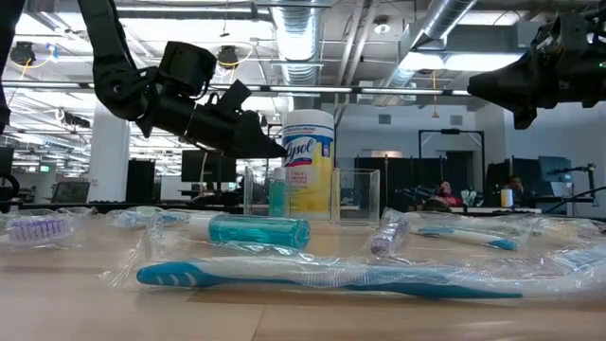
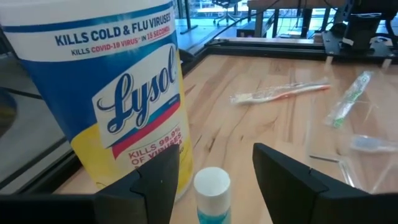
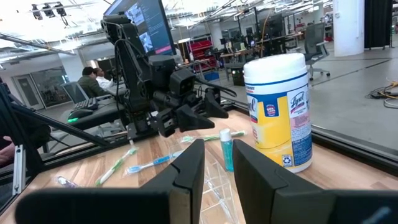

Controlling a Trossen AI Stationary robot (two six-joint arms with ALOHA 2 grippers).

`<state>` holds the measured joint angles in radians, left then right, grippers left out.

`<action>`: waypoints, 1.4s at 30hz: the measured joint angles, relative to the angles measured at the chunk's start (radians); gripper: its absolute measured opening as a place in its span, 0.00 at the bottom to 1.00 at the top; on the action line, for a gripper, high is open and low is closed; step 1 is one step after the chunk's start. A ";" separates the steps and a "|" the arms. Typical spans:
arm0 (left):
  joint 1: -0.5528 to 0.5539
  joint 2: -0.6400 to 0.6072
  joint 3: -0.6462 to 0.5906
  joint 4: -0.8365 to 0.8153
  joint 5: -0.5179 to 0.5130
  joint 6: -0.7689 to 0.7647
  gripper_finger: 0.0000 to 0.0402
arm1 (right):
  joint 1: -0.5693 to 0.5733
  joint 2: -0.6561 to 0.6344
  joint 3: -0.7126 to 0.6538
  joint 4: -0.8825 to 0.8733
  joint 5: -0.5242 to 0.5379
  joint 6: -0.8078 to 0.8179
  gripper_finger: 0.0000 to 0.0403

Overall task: Pick & Place toothbrushing station
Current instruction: Put the top blue mouthwash into the transparent organizer

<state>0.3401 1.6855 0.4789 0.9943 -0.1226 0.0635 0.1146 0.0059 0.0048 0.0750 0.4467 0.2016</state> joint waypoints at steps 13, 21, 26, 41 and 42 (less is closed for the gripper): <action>0.039 0.000 0.000 -0.024 0.044 -0.027 0.48 | 0.001 0.000 0.000 0.000 0.000 -0.002 0.19; 0.039 0.000 0.000 -0.027 0.069 -0.027 0.46 | 0.001 0.000 0.000 0.000 0.000 -0.002 0.19; 0.041 0.010 0.002 -0.029 0.069 -0.025 0.45 | 0.001 0.000 0.000 0.000 0.000 -0.002 0.19; 0.043 0.097 0.052 -0.024 0.074 -0.039 0.45 | 0.000 0.000 0.000 -0.001 0.000 -0.001 0.19; 0.043 0.097 0.052 -0.024 0.075 -0.040 0.45 | 0.000 0.000 0.000 -0.001 0.000 -0.001 0.19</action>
<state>0.3832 1.7828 0.5312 0.9707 -0.0477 0.0231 0.1146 0.0059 0.0048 0.0738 0.4469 0.2005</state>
